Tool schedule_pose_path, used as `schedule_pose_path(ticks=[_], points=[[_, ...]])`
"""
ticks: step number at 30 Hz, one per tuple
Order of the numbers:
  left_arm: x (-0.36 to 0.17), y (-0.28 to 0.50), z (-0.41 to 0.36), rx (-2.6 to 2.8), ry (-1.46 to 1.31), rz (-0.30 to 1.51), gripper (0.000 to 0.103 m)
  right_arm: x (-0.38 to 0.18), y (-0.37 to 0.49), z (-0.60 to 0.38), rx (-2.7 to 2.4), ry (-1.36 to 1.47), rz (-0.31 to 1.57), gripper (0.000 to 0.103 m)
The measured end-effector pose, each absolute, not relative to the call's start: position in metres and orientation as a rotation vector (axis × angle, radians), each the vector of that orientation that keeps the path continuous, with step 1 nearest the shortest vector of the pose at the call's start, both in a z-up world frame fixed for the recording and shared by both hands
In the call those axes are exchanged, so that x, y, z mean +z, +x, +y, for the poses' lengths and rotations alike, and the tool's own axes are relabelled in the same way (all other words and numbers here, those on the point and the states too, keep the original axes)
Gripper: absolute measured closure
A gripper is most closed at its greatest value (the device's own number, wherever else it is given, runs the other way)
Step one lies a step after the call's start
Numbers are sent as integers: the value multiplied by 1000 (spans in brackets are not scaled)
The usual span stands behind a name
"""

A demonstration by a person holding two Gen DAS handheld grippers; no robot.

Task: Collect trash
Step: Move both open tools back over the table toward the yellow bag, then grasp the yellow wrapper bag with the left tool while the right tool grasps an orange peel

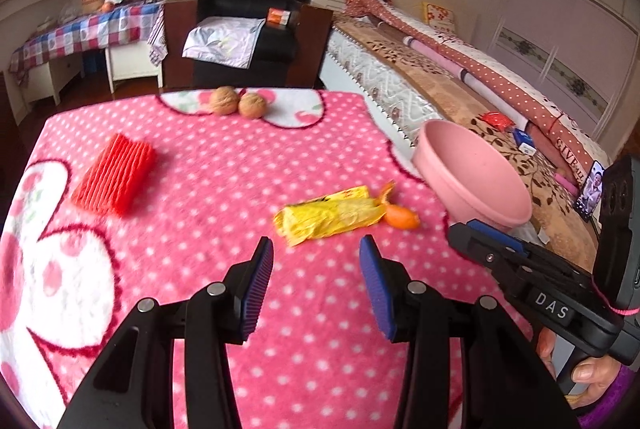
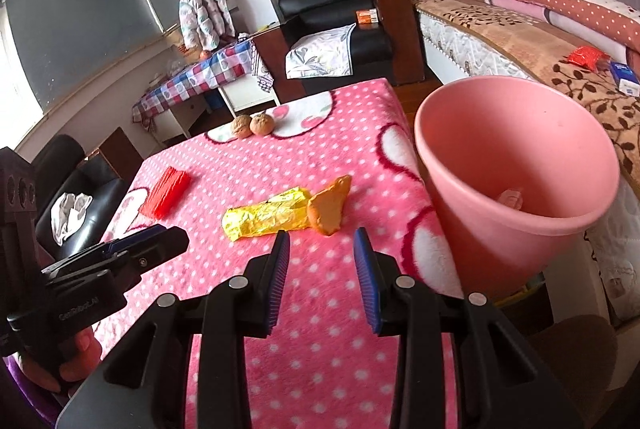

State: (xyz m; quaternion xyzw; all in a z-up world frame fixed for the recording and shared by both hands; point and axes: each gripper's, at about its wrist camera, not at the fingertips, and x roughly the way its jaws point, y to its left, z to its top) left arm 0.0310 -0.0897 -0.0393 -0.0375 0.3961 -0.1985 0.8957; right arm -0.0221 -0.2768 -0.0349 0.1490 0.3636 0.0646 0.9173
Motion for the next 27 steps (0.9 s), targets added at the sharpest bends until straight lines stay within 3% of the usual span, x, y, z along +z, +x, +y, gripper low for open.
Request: schedule_pose_path(ticks=[10, 12, 14, 27], points=[[-51, 36, -87, -419, -41, 853, 59, -46, -14, -269, 135, 291, 787, 69], [-51, 41, -94, -450, 16, 856, 58, -48, -13, -269, 133, 289, 793, 69], [-51, 47, -101, -484, 68, 863, 52, -50, -12, -269, 130, 290, 796, 69], [-74, 92, -144, -565, 319, 874, 51, -53, 2, -273, 126, 289, 816, 69]])
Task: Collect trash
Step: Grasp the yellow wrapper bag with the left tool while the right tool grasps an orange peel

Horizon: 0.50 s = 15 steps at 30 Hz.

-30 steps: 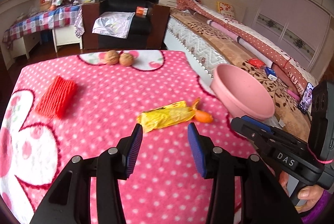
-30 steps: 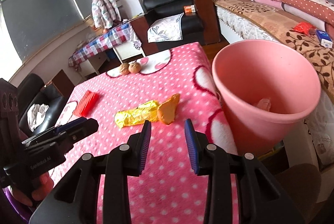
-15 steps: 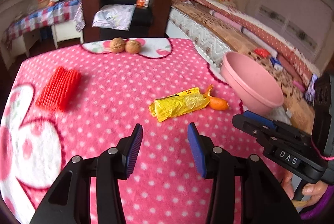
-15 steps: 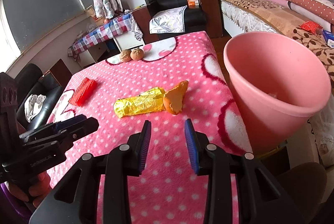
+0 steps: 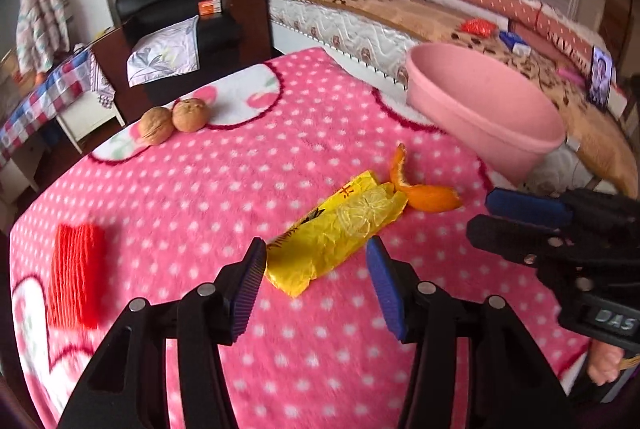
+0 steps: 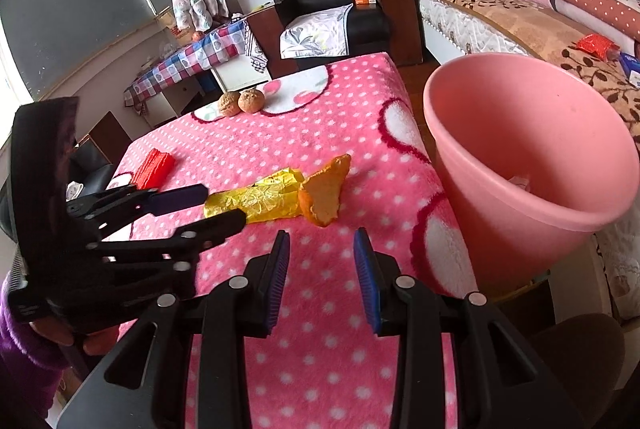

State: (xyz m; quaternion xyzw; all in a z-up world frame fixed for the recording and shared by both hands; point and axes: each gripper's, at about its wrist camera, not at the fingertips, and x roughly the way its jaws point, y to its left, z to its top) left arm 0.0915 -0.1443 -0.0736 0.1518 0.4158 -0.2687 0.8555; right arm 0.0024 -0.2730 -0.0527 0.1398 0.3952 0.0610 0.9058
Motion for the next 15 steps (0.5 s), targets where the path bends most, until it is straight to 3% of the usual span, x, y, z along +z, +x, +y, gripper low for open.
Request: schedule_pose_path(ticks=[4, 5, 6, 8, 15], points=[[-86, 101, -148, -573, 356, 883, 55, -53, 11, -269, 130, 271, 827, 69], [-88, 103, -148, -571, 355, 887, 66, -53, 13, -268, 129, 267, 831, 69], [-88, 104, -146, -573, 343, 883, 69, -53, 15, -268, 130, 266, 834, 69], [-86, 105, -143, -585, 313, 890, 84, -54, 18, -267, 126, 260, 840, 69], [-71, 102, -127, -602, 232, 888, 89, -59, 31, -263, 118, 251, 866, 69]])
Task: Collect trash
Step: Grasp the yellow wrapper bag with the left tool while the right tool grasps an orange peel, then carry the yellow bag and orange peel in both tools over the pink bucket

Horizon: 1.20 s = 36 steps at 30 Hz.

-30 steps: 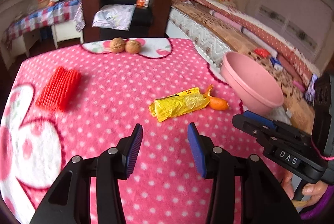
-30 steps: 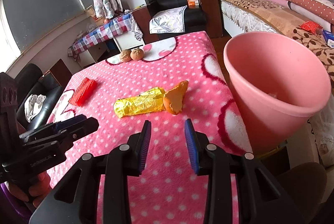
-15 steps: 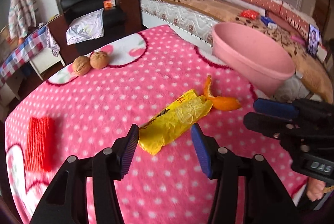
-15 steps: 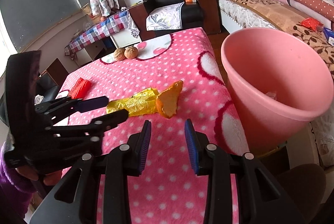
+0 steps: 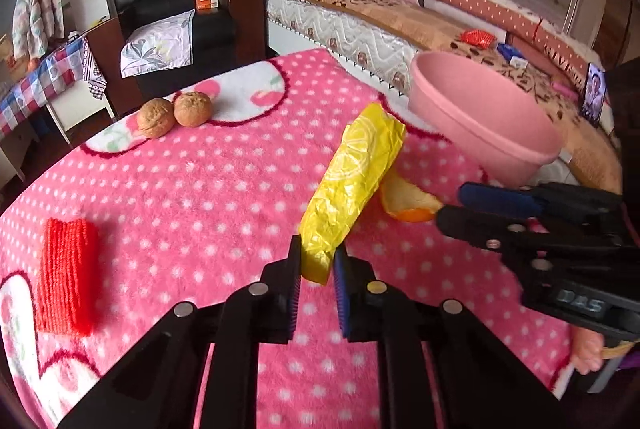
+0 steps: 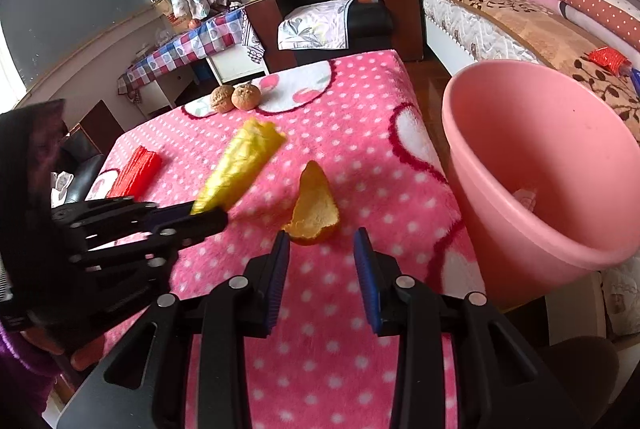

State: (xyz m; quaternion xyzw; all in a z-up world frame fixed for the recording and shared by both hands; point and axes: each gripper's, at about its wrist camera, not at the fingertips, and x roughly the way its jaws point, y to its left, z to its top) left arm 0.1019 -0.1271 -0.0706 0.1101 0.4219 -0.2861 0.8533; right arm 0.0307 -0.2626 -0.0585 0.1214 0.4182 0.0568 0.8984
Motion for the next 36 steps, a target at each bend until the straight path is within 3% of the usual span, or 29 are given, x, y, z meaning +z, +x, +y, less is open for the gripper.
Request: schedule_pose_path(ticks=[17, 33, 36], points=[[-44, 105, -96, -538, 8, 918, 89, -61, 65, -272, 150, 378, 929, 69], [-57, 118, -95, -584, -16, 986, 89, -71, 85, -253, 73, 217, 909, 69], [-57, 121, -94, -599, -21, 989, 89, -69, 83, -251, 63, 216, 909, 77]])
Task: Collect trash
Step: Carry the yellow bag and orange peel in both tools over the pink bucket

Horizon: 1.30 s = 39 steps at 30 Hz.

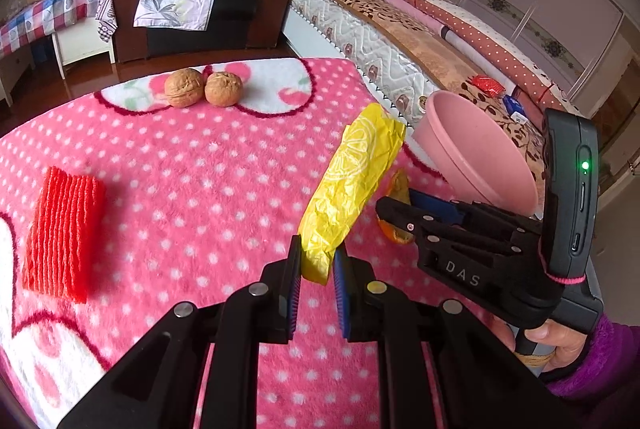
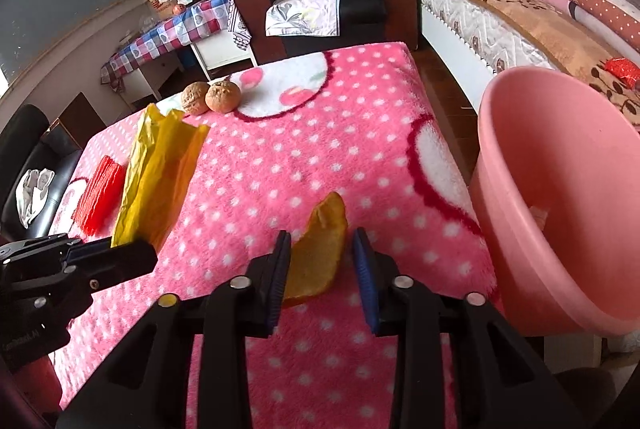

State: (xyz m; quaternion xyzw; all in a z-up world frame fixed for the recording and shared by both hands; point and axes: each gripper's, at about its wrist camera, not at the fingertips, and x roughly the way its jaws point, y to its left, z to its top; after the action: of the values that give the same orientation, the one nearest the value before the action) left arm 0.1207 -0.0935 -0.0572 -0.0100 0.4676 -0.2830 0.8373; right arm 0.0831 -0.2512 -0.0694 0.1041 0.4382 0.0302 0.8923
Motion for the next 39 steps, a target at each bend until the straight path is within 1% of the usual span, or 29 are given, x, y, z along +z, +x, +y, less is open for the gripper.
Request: schedule_pose_path(ticks=[1, 2, 3, 10, 28, 39], points=[[-57, 121, -93, -605, -23, 992, 89, -68, 82, -250, 56, 210, 907, 79], [-58, 122, -93, -610, -23, 995, 89, -67, 81, -249, 51, 204, 906, 88], [-58, 121, -93, -615, -23, 998, 89, -66, 80, -248, 48, 198, 907, 91], [-59, 122, -92, -651, -15, 1011, 89, -58, 68, -244, 34, 197, 890, 97], [-30, 95, -91, -643, -39, 934, 89, -11, 39, -263, 6, 227, 782, 98], [2, 69, -124, -657, -41, 878, 89, 28, 2, -315, -75, 264, 663, 98]])
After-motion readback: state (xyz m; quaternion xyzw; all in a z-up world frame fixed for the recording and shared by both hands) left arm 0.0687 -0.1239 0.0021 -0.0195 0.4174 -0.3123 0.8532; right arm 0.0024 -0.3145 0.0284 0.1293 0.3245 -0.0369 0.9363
